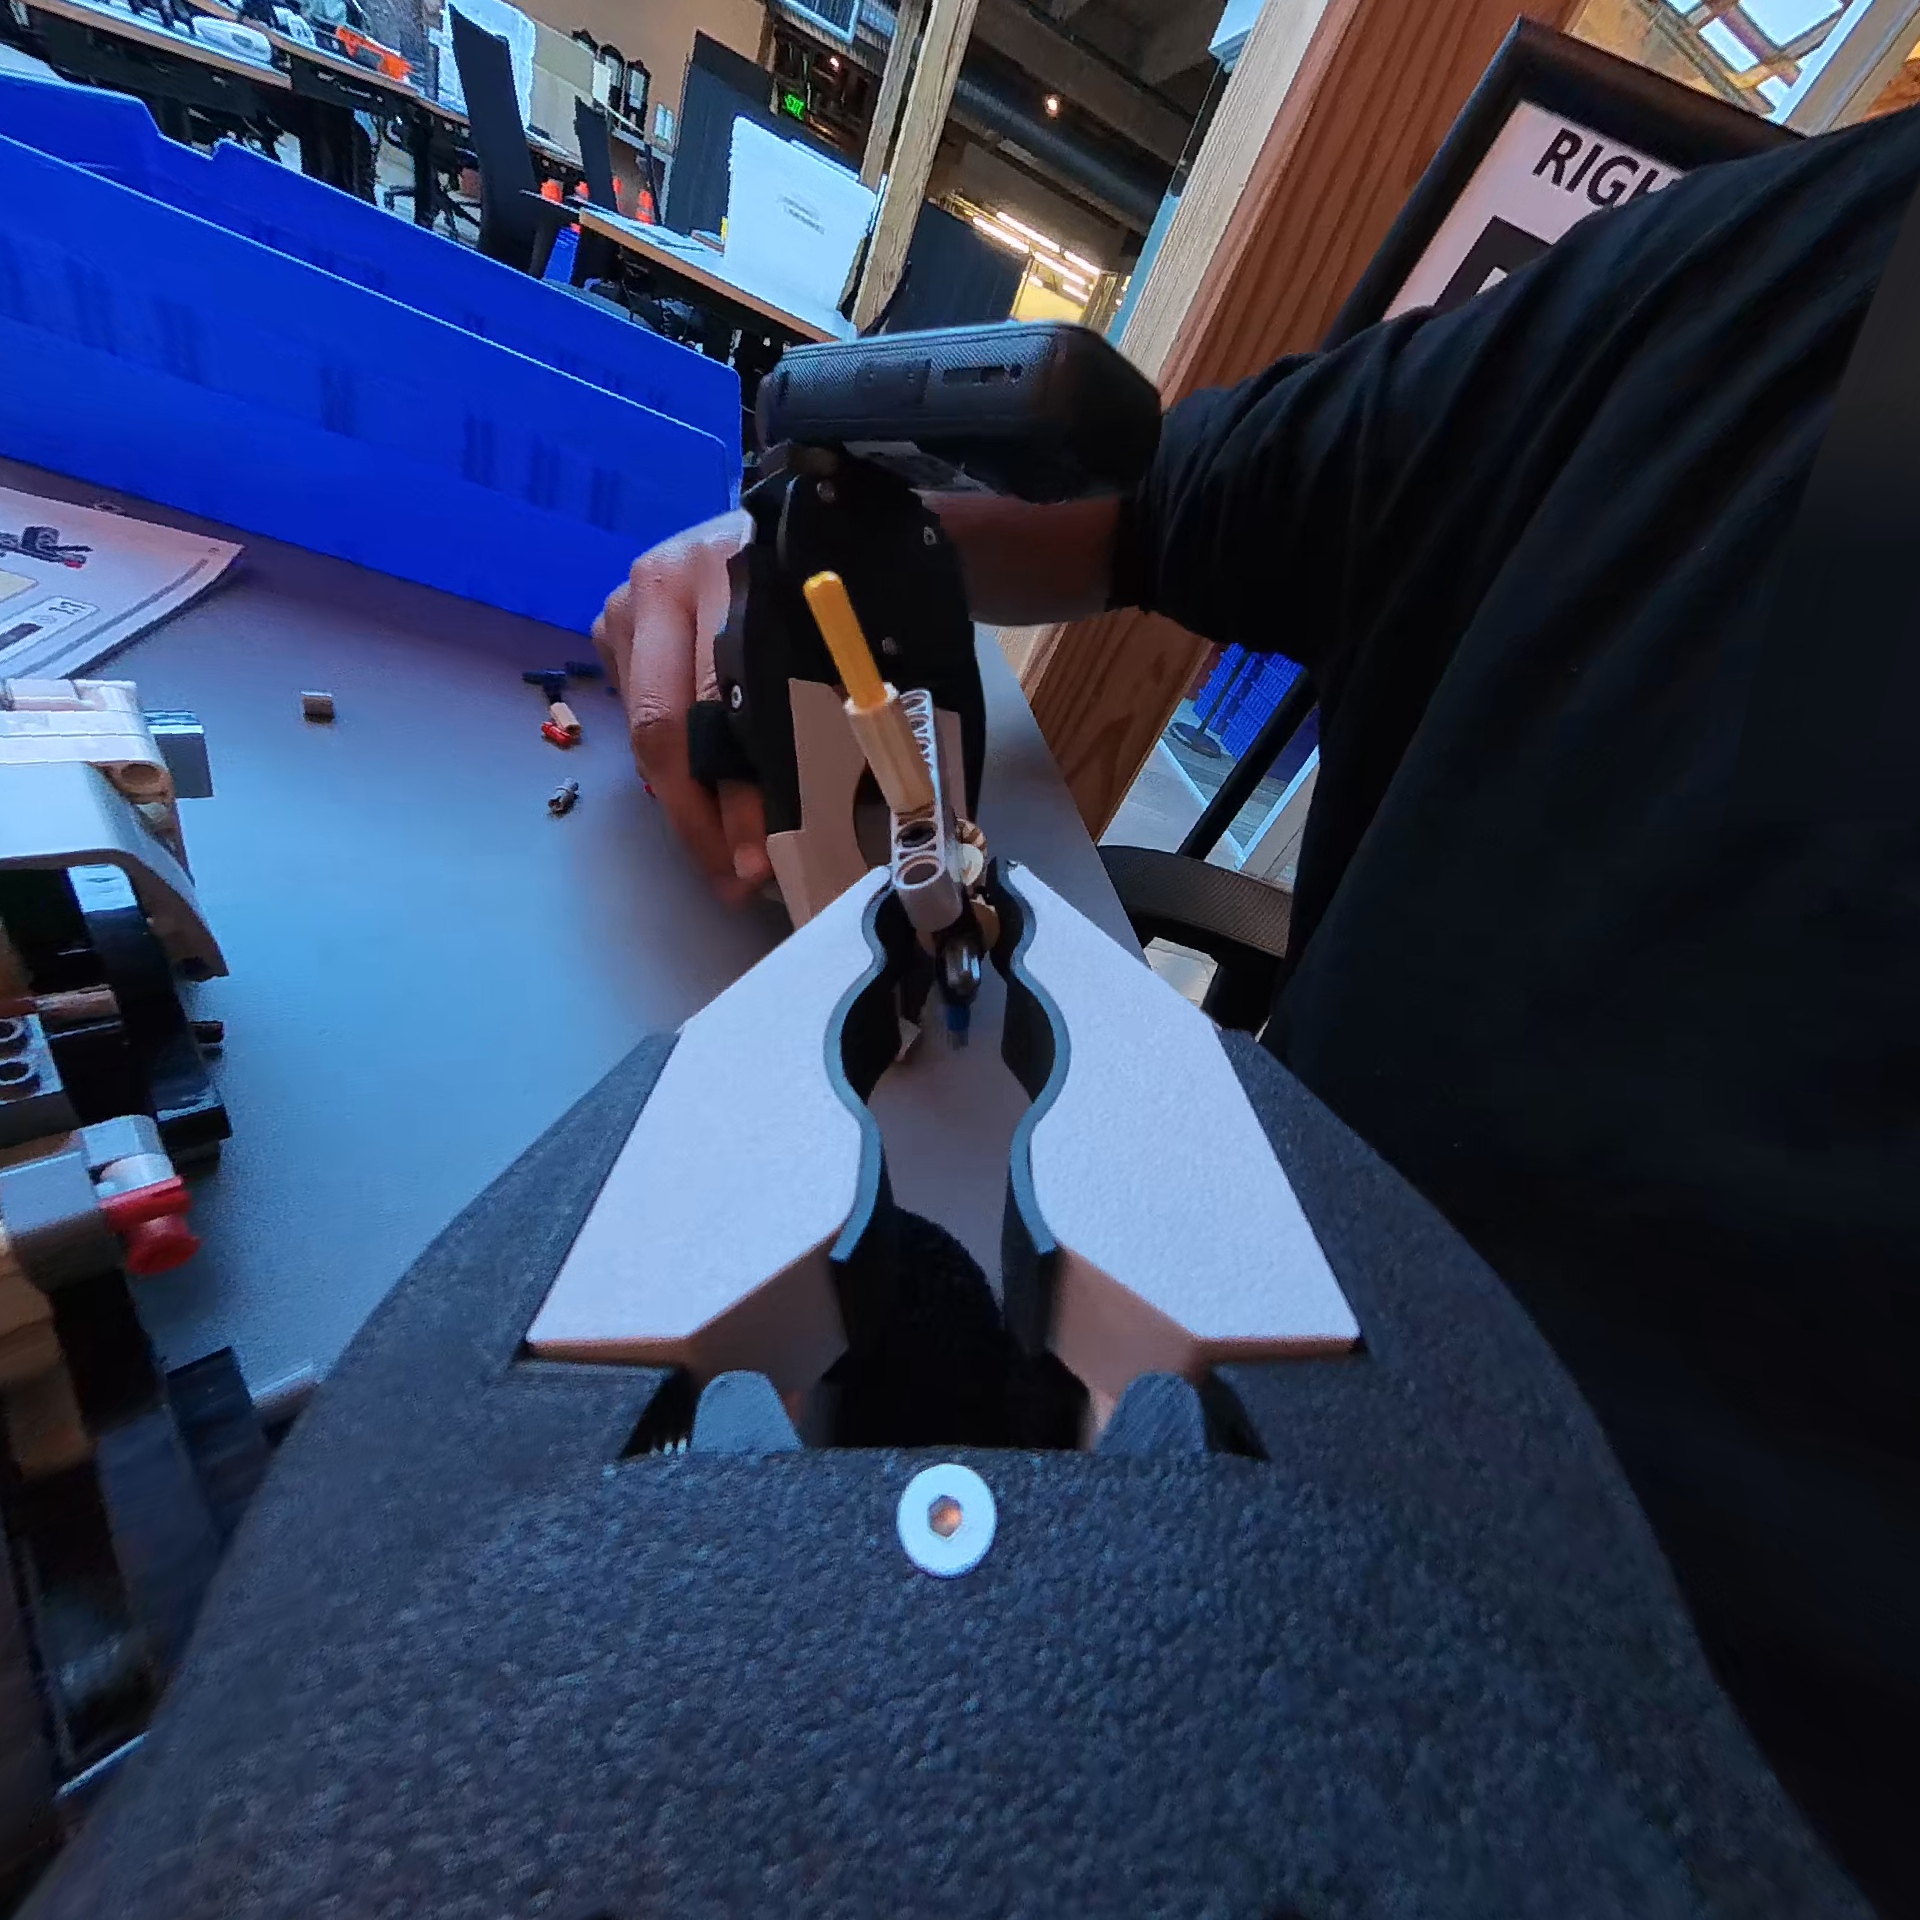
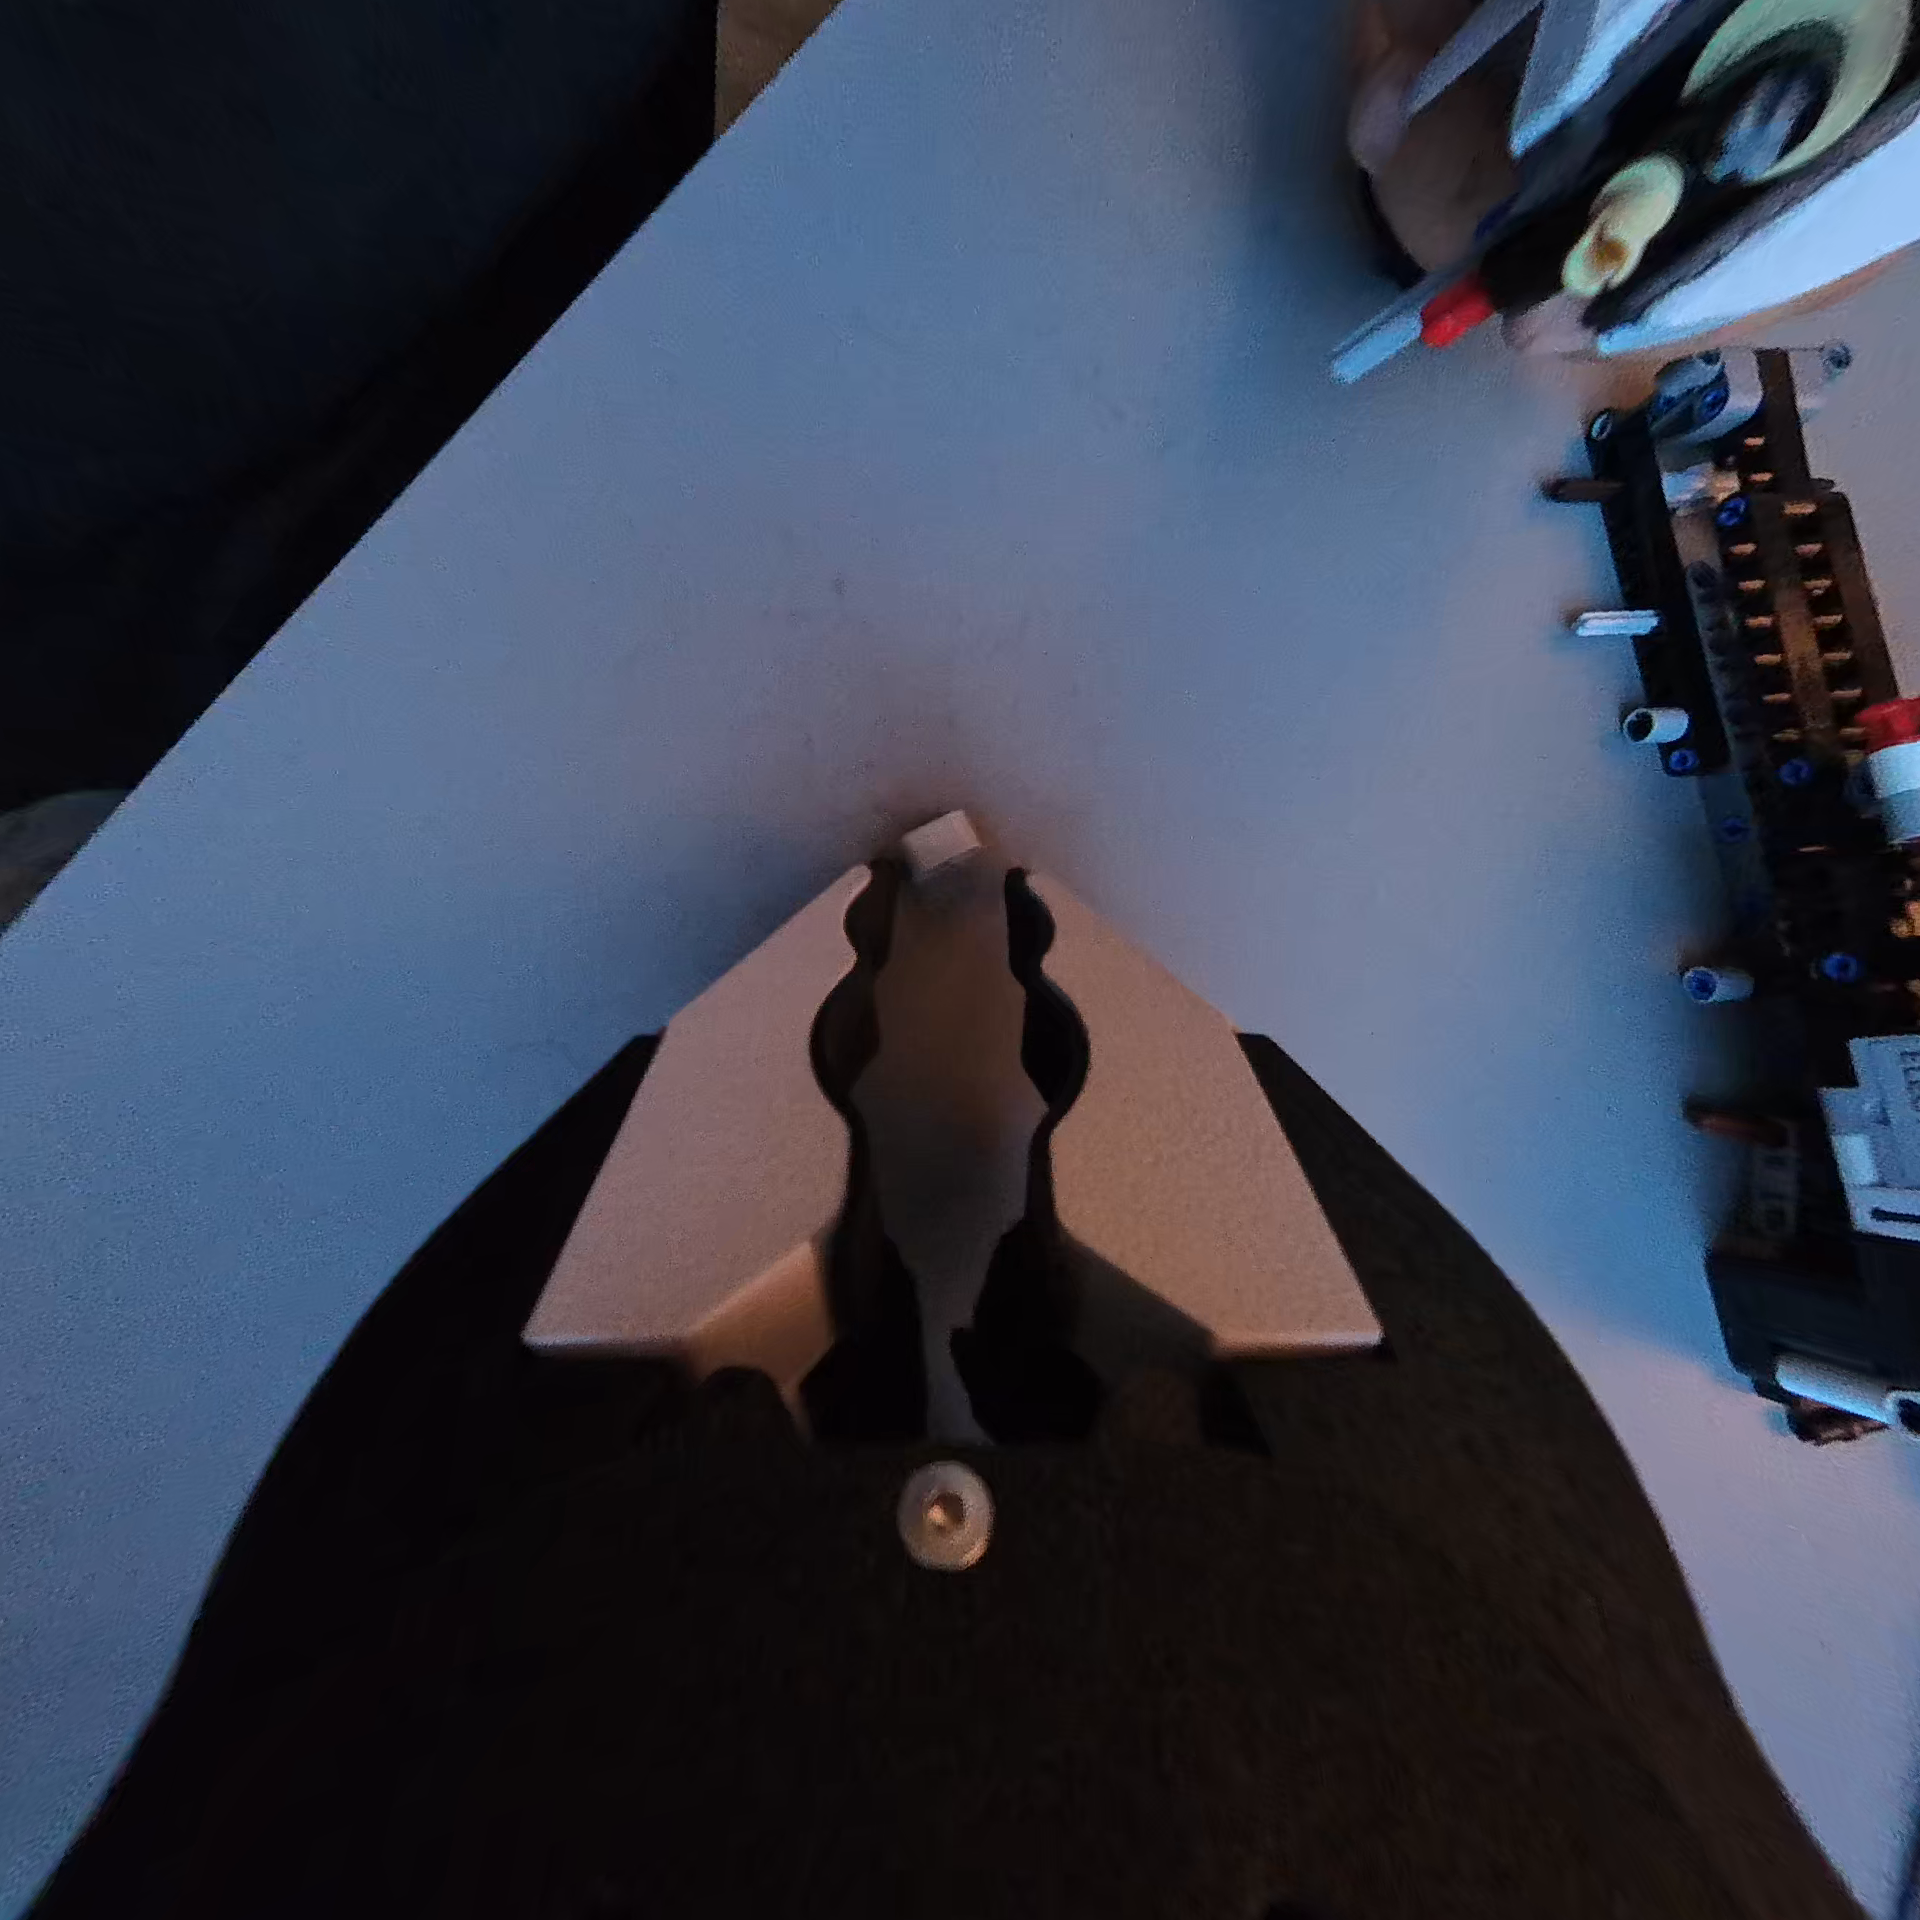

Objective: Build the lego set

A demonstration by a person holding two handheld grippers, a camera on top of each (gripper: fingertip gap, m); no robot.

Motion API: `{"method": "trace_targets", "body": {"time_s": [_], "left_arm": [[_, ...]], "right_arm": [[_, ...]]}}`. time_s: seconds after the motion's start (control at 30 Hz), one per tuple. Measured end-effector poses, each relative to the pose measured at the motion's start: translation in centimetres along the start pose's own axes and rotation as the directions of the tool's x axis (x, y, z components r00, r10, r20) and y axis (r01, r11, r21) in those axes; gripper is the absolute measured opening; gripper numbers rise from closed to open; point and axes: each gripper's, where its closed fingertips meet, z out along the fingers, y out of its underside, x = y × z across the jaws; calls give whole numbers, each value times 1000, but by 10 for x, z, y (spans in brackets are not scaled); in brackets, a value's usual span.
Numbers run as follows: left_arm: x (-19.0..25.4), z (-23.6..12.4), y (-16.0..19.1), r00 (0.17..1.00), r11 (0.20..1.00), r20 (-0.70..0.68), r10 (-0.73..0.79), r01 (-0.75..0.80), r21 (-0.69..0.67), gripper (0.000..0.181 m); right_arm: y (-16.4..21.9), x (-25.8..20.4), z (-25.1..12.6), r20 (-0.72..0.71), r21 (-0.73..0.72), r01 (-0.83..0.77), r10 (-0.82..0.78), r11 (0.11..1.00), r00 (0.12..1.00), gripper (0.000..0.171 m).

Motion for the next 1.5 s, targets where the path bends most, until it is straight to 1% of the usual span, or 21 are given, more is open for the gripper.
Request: {"method": "trace_targets", "body": {"time_s": [0.1, 0.2, 0.37, 0.4, 0.43, 0.5, 0.6, 0.7, 0.83, 0.97, 1.07, 1.17, 1.2, 1.27, 1.33, 1.4, 1.43, 1.5], "left_arm": [[0, 1, 0, 1000, 1000, 1, 7, -7, -4, 10], [0, 0, 1, 1000, 1000, 7, 14, -14, -6, 10], [1, 0, 0, 1000, 1000, 1, 11, -11, -4, 10], [1, 0, 1, 1000, 1000, -2, 8, -8, -5, 10], [1, 0, 1, 1000, 1000, -5, 5, -5, -6, 10], [2, 0, 1, 1000, 1000, -5, 8, -8, -5, 10], [2, 1, 1, 1000, 1000, -4, 14, -14, -8, 11], [2, 1, 1, 1000, 1000, -5, 12, -12, -6, 10], [1, 0, 1, 1000, 1000, -6, 10, -10, -6, 10], [1, 0, 1, 1000, 1000, -7, 10, -10, -6, 10], [1, 0, 0, 1000, 1000, -6, 5, -5, -5, 10], [0, 1, 1, 1000, 1000, -5, -27, 27, -7, 10], [-2, 1, 2, 999, 999, 4, -51, 51, -10, 10], [-6, 1, 1, 994, 994, 17, -105, 105, 11, 10], [-12, -1, 0, 984, 984, 32, -175, 173, 43, 10], [-15, -2, -2, 968, 965, 21, -250, 248, 87, 10], [-17, -3, -2, 958, 954, 15, -285, 283, 103, 10], [-16, -2, -1, 944, 938, -15, -331, 331, 107, 10]], "right_arm": [[0, 2, 0, 36, 7, 9, -9, 1000, 999, 20], [-1, -1, 2, 106, -1, -33, 33, 999, 994, 19], [-10, -3, 9, 39, 7, 48, -48, 999, 998, 19], [-8, 0, 8, 25, -1, 57, -57, 998, 998, 15], [-6, 2, 6, 21, -2, 51, -51, 999, 998, 15], [-4, 1, 4, 52, 11, -9, 9, 1000, 999, 17], [-4, -5, 3, 95, 21, -68, 66, 997, 993, 25], [-4, -3, -4, 65, 36, -70, 68, 997, 996, 25], [5, 1, -5, 43, 2, -56, 56, 998, 997, 26], [1, 1, 0, 59, 13, -38, 38, 999, 998, 23], [-1, 1, 2, 60, 26, -33, 31, 999, 998, 15], [-2, 1, 3, 51, 28, -58, 57, 998, 997, 15], [-2, 3, 3, 31, 19, -75, 74, 997, 997, 15], [0, 13, 1, -60, -3, -137, 137, 991, 989, 14], [-4, 29, -12, -235, 14, -178, 177, 984, 956, 14], [-9, 44, -32, -448, -12, -173, 150, 985, 882, 14], [-14, 47, -40, -528, -29, -173, 132, 985, 839, 14], [-32, 51, -52, -659, -8, -161, 115, 987, 743, 14]]}}
